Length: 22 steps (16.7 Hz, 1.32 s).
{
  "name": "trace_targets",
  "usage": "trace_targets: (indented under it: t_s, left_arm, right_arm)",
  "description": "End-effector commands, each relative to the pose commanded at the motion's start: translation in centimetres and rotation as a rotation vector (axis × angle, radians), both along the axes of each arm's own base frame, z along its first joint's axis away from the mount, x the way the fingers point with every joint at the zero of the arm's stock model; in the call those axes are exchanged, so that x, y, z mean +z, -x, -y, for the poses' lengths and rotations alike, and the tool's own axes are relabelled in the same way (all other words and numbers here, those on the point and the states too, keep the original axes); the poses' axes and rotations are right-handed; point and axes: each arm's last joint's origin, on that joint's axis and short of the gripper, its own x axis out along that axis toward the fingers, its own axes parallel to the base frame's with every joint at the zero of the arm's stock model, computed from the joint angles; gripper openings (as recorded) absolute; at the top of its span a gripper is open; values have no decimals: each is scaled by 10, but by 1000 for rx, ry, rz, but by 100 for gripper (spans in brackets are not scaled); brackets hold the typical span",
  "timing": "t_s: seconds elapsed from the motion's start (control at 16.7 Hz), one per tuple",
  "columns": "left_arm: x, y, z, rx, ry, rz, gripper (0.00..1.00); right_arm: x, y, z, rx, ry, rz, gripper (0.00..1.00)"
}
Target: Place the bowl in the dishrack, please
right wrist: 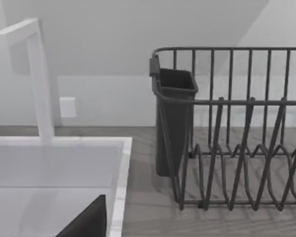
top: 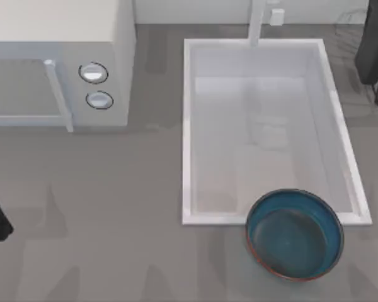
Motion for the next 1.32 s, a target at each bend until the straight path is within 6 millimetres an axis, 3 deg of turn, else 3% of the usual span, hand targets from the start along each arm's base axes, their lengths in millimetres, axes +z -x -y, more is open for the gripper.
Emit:
trace_targets:
  t_s: [0.3, 0.54, 0.9, 1.32]
  left_arm:
    - [0, 0, 0, 0, 0, 0, 100]
    - [0, 0, 0, 0, 0, 0, 100]
    - [0, 0, 0, 0, 0, 0, 100]
    - [0, 0, 0, 0, 0, 0, 100]
  right_arm:
    - [10, -1, -3, 27, -27, -64, 100]
    - [38, -9, -13, 88, -93, -299, 100]
    - [67, -57, -47, 120, -135, -881, 100]
    - [74, -111, -104, 39, -55, -1368, 100]
